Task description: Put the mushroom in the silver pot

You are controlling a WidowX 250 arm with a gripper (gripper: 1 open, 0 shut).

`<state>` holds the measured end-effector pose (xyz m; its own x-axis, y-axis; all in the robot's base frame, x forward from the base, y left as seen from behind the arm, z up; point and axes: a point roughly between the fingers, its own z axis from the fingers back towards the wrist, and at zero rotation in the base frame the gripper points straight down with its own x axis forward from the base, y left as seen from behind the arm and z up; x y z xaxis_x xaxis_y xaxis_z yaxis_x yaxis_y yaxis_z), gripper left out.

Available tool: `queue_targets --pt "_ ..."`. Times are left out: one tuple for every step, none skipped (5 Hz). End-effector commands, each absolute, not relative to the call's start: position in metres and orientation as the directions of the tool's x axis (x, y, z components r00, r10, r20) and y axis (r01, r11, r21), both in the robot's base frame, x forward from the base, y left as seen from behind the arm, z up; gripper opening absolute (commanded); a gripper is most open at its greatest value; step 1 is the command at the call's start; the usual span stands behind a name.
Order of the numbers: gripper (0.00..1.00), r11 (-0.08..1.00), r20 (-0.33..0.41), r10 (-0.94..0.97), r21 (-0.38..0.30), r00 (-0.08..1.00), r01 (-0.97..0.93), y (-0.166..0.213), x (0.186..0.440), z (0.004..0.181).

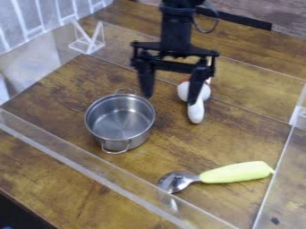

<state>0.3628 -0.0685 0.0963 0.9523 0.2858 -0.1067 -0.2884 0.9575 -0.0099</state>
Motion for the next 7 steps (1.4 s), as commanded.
queue_targets --pt "1.00 0.915 -0.031 0.398 -0.059 0.917 -0.400 -0.079 0.382 0.103" --pt "1.00 0.891 -0.027 0.449 -0.066 0.893 -0.450 -0.083 0.394 0.087" --pt "1.00 0.878 -0.021 0.474 -0.068 0.880 -0.474 -0.078 0.412 0.075" --pt "1.00 0.866 -0.011 0.495 -0.076 0.869 -0.494 -0.068 0.429 0.071" --pt "1.00 0.838 -0.005 0.541 -0.077 0.841 -0.539 -0.063 0.438 0.078" --pt "1.00 0.832 -0.006 0.551 -0.072 0.834 -0.550 -0.061 0.441 0.081" --pt "1.00 0.812 -0.011 0.581 -0.063 0.814 -0.580 -0.060 0.442 0.080"
